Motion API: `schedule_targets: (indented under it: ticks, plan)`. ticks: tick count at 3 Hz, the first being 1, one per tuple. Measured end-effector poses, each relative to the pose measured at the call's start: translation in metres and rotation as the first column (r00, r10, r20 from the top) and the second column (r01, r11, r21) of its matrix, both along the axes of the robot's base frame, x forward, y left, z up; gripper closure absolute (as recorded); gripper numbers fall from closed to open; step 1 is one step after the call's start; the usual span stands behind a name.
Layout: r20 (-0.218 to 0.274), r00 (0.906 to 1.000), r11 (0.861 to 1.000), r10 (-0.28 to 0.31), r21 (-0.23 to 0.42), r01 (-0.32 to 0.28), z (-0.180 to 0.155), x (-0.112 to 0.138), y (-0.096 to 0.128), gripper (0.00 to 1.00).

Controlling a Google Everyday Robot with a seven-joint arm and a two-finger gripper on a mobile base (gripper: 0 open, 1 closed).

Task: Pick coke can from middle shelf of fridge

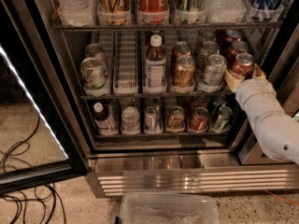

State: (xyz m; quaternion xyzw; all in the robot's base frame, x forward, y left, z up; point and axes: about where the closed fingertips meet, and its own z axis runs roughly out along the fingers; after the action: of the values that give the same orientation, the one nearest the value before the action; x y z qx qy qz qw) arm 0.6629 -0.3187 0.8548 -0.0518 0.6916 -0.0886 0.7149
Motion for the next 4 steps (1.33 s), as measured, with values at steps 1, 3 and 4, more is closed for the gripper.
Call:
schedule_targets:
  ticks: [1, 3, 4]
  plan:
    - [0.045, 0.9989, 1.000, 0.014, 0.027, -0.015, 0.020, -0.007, 0.004, 1.00]
    - [0.083, 0.9945, 0.995, 0.064, 0.077, -0.071, 0.046, -0.031, 0.019, 1.00]
    - [0.066, 0.9908, 0.989, 0.118, 0.082, -0.123, 0.058, -0.043, 0.029, 1.00]
